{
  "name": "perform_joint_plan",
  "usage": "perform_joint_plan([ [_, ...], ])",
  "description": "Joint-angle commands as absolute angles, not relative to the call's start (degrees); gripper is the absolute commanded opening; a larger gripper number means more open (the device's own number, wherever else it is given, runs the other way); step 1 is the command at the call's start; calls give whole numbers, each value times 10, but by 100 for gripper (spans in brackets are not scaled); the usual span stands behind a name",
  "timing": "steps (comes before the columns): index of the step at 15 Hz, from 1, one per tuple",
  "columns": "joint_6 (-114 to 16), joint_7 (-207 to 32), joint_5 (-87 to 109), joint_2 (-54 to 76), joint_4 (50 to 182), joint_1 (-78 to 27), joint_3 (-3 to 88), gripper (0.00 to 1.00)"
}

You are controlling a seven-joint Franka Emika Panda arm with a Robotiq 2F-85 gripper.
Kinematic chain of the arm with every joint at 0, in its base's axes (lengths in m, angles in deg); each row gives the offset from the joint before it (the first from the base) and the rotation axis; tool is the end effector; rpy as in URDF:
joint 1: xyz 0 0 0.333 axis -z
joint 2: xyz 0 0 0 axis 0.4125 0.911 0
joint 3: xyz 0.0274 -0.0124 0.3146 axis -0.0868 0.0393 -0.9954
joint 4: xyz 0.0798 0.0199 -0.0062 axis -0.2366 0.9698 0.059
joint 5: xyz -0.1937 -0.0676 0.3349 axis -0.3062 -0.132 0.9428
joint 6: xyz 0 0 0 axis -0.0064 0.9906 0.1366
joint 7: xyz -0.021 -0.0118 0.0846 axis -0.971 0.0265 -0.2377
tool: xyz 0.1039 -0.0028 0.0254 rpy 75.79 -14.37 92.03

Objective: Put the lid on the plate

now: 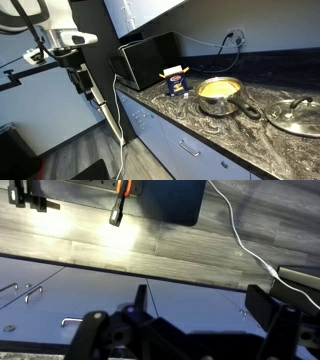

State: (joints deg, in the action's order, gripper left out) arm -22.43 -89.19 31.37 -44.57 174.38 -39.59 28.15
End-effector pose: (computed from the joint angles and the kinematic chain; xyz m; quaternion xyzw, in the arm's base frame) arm 0.2950 0.1639 0.4499 -0.9913 -0.0948 0.0505 0.0767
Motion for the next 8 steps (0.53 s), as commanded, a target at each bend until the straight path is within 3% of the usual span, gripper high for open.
perform_joint_plan([
  [1,-222,-889,317,-446,1743,-390,277,100],
  [8,-224,-891,312,-446,1742,-388,274,100],
])
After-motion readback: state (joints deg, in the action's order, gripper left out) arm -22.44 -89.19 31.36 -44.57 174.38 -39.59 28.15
